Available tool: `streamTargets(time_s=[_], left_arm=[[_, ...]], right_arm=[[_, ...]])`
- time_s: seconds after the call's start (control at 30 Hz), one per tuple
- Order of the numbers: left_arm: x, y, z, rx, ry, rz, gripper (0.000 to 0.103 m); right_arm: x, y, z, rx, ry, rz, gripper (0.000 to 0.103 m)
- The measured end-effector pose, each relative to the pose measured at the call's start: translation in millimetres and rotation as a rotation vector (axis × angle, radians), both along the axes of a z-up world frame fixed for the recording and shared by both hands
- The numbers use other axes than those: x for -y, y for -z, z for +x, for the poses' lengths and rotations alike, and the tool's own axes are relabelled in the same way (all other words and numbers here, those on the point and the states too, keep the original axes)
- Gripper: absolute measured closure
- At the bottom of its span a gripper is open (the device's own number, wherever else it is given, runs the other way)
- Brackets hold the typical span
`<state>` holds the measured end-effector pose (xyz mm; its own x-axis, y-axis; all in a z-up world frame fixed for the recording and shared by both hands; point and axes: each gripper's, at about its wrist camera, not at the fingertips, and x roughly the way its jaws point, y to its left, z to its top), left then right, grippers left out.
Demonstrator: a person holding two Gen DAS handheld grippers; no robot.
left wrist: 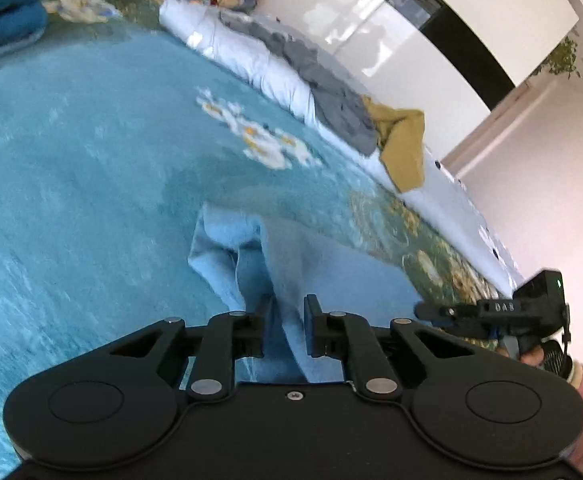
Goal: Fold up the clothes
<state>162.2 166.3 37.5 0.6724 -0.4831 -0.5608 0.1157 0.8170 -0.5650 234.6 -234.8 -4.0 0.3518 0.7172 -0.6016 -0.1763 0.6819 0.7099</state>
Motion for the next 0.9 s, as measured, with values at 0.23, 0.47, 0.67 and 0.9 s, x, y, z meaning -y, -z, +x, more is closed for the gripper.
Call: streamTargets(time_s=[0.23, 0.47, 0.67, 0.9], left_arm=[[16.5, -6.1, -3.6, 0.006, -0.010, 0.030, 0.063], [42.5, 12.7, -14.3, -0.021, 0.029, 0.019, 0.077], [39.8, 10.3, -25.7, 0.048, 0.055, 0.028, 0.099], [36.1, 32.4, -29.9, -0.016, 0.041, 0.054, 0.098]], right_arm=[[8.6, -6.1, -33.5, 0.013, 0.044, 0.089, 0.069], [-4.0, 10.3, -48.2, -0.061, 0.013, 0.148, 0.078], [-2.6, 5.7, -50.3, -0.029, -0.005, 0.098, 0.097], [-1.1, 22.4, -54.9, -0.086, -0.004, 0.071, 0.097]])
